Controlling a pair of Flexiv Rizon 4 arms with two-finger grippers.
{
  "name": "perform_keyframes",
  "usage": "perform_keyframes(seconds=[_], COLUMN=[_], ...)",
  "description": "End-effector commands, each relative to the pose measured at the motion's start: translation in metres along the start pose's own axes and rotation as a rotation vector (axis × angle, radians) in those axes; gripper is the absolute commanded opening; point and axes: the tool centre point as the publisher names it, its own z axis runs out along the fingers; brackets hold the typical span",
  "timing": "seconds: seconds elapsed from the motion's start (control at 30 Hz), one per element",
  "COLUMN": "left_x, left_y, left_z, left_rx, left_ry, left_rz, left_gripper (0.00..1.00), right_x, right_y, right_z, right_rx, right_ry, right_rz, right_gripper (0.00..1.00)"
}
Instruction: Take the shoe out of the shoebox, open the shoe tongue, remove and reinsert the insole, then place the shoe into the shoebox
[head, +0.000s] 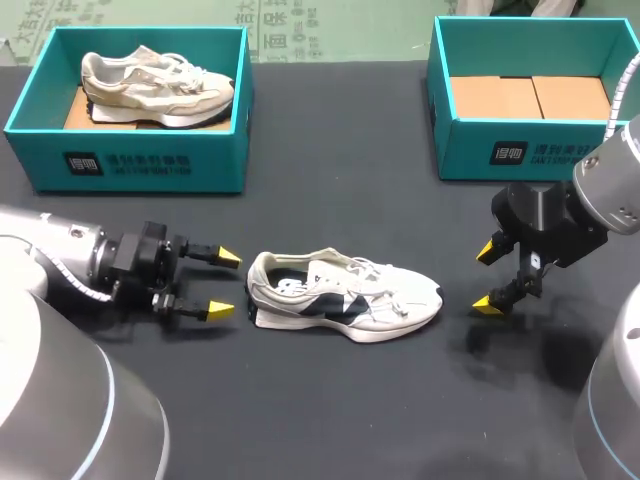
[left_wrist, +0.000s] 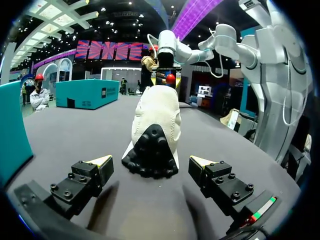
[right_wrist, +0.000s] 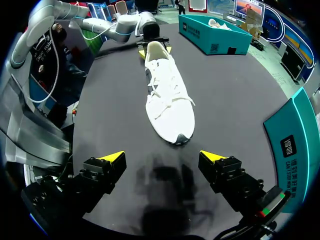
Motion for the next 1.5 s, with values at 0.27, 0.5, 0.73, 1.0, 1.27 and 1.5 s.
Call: perform_keyframes(seconds=[0.27,0.5,0.73,1.0,1.27,1.5], left_x=[0.001,-0.001,-0.001,-0.002,0.001,0.001], left_y=[-0.002,-0.002,-0.002,-0.004,-0.003,-0.004], left_z=[0.025,0.033,0.042,0.051,0.062,0.069], left_rx=[-0.015,-0.019,-0.02,-0.017,-0.016,-0.004], left_ry=[0.007,0.008,0.011,0.019,0.032,0.022], left_rz=[0.007,0.012,0.014,0.015,0.009,-0.009], left_gripper=[1.0,1.0,1.0,1.0,1.0,1.0], right_x=[0.001,0.001,0.001,0.001,0.001,0.001], right_y=[0.0,0.0,0.0,0.0,0.0,0.0], right_z=[0.0,0.0,0.0,0.0,0.0,0.0], right_rx=[0.001,0.001,0.001,0.001,0.001,0.001], right_ry=[-0.002,-0.002,-0.002,-0.002,-0.002,-0.002], right_rz=[0.0,0.0,0.0,0.0,0.0,0.0], right_gripper=[1.0,1.0,1.0,1.0,1.0,1.0])
